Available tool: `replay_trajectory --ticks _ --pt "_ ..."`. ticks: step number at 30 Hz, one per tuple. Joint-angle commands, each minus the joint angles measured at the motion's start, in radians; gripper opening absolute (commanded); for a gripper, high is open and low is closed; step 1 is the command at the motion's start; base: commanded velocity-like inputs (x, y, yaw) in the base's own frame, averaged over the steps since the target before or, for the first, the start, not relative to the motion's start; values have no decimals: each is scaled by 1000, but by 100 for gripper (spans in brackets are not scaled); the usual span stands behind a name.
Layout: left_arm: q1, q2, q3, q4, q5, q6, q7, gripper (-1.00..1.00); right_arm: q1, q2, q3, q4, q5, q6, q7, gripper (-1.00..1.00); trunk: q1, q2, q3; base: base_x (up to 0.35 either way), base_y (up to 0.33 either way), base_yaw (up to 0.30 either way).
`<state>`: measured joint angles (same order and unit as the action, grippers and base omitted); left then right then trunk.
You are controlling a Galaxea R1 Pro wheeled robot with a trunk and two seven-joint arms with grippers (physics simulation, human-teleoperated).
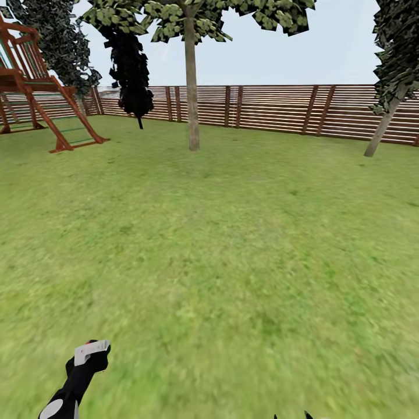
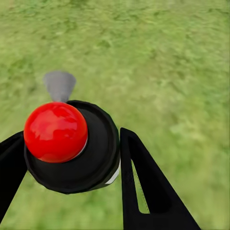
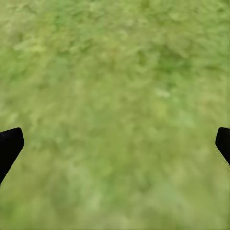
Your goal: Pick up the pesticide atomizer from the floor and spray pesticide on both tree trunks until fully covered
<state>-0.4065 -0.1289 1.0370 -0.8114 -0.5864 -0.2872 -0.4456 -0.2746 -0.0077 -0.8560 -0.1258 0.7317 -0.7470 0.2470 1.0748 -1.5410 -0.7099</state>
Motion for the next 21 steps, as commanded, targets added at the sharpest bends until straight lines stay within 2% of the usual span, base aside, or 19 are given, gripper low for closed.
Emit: replay_trajectory --ticks 1,8,13,21 --pt "0 0 0 0 0 0 1 -100 0 0 0 0 0 0 0 100 0 0 0 339 0 0" --pt "0 -1 0 0 0 -1 -1 -100 0 0 0 0 0 0 0 100 0 0 0 339 0 0" --pt "0 0 0 -1 21 -1 -1 -100 0 0 0 0 0 0 0 100 0 0 0 339 0 0" --pt "0 -1 -1 -2 25 0 -1 -100 0 0 0 0 0 0 0 100 0 0 0 339 0 0"
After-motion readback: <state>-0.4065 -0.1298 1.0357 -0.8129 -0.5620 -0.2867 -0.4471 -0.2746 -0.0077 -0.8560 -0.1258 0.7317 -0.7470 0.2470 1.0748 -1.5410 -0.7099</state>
